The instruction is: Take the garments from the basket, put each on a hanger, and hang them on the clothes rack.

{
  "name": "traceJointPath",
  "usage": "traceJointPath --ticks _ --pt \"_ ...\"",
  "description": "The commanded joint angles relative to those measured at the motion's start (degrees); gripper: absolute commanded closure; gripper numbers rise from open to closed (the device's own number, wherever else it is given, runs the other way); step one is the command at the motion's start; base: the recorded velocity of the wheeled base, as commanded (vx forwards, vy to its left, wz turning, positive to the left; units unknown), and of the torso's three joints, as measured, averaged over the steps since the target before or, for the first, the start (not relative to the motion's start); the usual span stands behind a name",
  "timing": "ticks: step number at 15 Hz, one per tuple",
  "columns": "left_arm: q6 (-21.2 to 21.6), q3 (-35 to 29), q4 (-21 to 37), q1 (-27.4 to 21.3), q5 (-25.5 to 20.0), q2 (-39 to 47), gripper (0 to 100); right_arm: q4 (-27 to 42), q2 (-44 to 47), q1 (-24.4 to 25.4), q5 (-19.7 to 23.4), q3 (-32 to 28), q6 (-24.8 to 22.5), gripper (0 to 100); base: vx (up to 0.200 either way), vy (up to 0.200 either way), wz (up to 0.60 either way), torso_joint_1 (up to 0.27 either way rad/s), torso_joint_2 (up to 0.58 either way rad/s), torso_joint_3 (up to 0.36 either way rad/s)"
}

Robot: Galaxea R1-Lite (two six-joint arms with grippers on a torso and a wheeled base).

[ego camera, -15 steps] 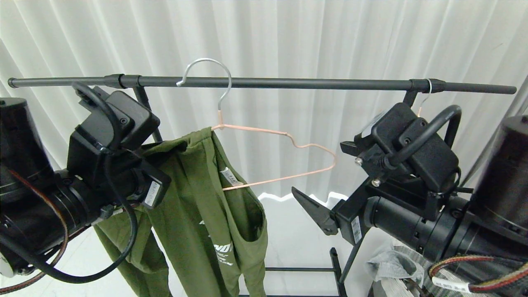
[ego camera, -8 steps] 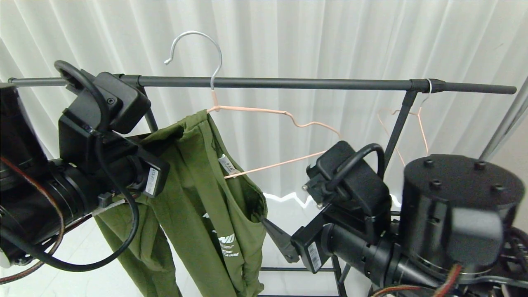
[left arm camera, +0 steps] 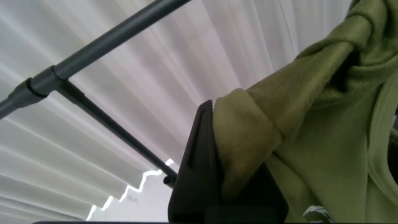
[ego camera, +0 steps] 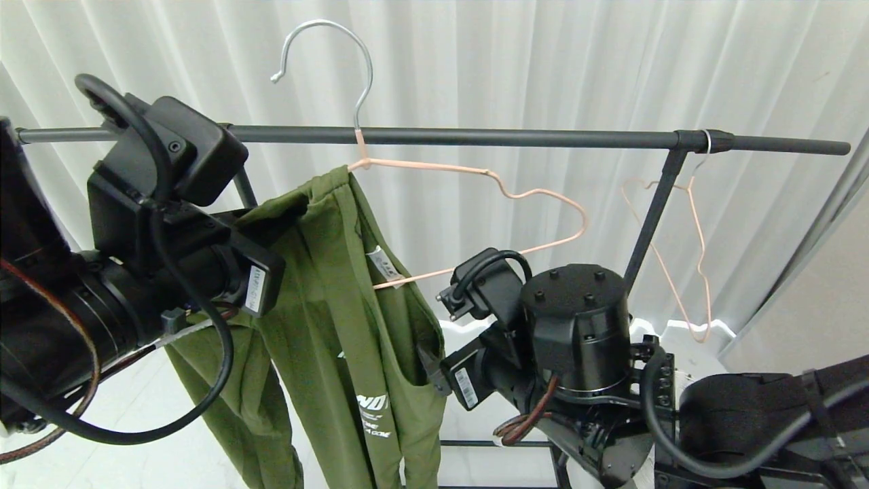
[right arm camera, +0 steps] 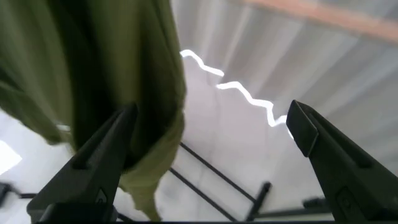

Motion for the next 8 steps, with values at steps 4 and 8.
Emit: traceJointPath --ticks 4,8 --pt "0.06 -0.03 -0.03 0.36 0.16 -0.08 100 -0.03 1.86 -3.1 -6.73 3.04 -0.68 0 0.0 0.0 0.0 0.0 0.0 0.0" --pt "0.67 0.93 -0.12 4.32 0.16 -0.43 100 -0.03 -1.74 -9.96 -9.54 5.41 -1.56 0 0.0 0.0 0.0 0.0 0.0 0.0"
